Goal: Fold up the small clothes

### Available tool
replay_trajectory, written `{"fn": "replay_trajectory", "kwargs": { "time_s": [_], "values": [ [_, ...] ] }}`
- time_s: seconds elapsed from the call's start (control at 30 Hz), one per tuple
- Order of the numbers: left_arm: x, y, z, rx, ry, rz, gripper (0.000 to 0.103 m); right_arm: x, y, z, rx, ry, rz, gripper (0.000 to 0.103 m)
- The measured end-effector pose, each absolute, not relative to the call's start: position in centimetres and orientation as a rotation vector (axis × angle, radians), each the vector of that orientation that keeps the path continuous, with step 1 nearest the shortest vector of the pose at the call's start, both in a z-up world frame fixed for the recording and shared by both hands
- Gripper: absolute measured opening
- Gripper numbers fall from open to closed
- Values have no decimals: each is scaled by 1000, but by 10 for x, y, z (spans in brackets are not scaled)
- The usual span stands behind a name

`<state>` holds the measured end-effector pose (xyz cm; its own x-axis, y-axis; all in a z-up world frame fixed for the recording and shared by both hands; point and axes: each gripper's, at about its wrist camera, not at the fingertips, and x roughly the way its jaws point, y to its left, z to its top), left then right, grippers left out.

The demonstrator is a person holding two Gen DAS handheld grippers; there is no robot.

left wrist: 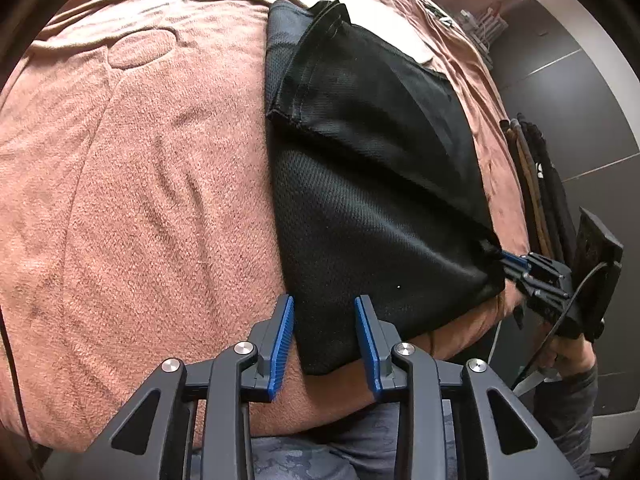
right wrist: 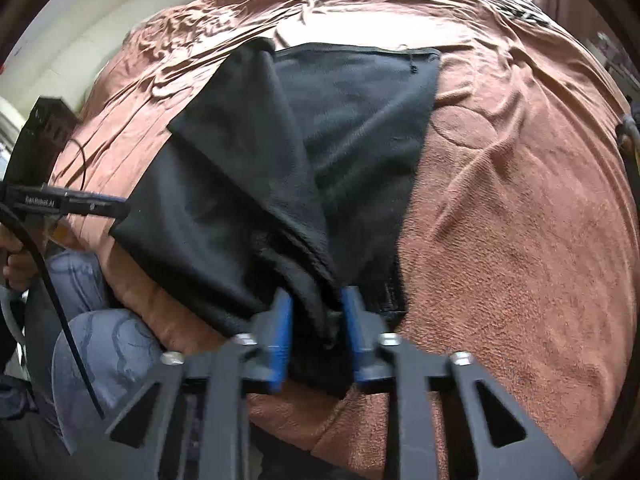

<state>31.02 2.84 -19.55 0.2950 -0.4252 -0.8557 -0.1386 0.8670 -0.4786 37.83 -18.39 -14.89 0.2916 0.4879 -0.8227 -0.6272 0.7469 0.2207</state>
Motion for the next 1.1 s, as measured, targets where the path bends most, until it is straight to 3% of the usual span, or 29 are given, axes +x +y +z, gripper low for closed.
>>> {"fn": "replay_trajectory", "kwargs": {
  "time_s": [0.2, 0.87, 0.97, 1.03, 1.1],
  "values": [
    [307, 26, -198, -532, 1275, -201, 28, 370, -201, -139, -70, 1030, 746, 2],
    [301, 30, -198, -563, 1236, -206, 20, 350, -202, -126, -162, 1030, 647, 4],
    [295, 38, -195, -607, 1188, -201, 20, 347, -200, -112, -178, 985, 640, 23],
    [293, 44, -195, -633, 1170, -188, 20, 345, -193, -103, -192, 944, 659, 61],
    [291, 48, -194, -652, 1152, -182, 20, 344, -184, -98, -216, 911, 678, 66]
  ]
}}
